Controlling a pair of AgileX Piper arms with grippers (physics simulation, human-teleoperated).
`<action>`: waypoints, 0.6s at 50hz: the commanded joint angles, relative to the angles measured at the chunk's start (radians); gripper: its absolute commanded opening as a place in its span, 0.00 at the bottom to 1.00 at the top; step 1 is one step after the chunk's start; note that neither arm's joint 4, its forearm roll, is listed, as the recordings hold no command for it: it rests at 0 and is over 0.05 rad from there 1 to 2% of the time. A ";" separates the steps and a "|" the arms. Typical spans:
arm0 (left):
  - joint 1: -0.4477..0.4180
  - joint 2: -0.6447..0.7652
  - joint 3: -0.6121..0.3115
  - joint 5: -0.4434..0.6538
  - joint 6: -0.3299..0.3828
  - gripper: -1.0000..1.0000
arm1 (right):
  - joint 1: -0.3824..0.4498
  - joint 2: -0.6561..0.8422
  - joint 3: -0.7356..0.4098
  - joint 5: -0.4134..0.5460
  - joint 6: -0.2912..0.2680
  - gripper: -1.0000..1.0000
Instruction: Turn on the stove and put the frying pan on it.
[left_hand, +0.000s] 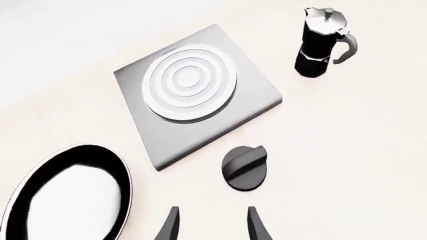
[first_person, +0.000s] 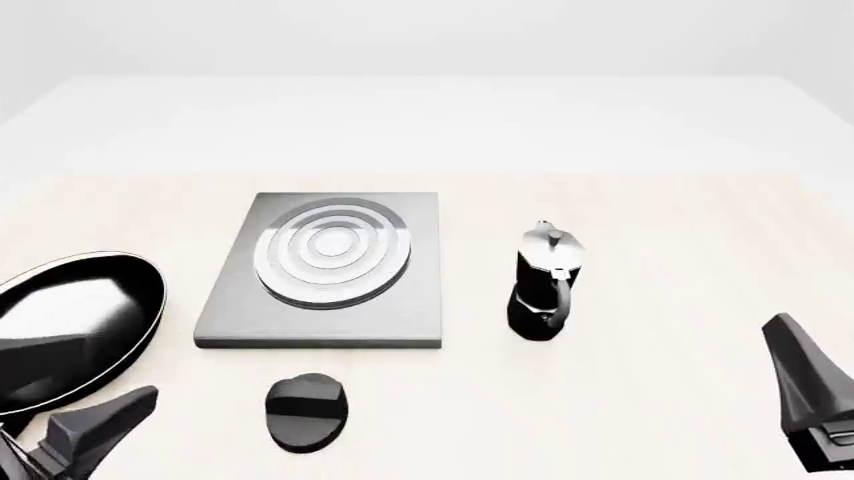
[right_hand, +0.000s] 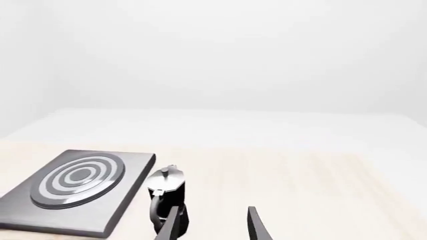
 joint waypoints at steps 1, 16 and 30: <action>0.233 -0.002 -0.038 0.092 0.112 1.00 | 0.015 0.000 -0.011 0.007 -0.007 1.00; 0.438 0.061 -0.085 0.138 0.183 1.00 | 0.013 0.000 -0.055 0.026 -0.008 1.00; 0.607 0.074 -0.111 0.177 0.307 1.00 | 0.035 0.000 -0.064 0.030 -0.009 1.00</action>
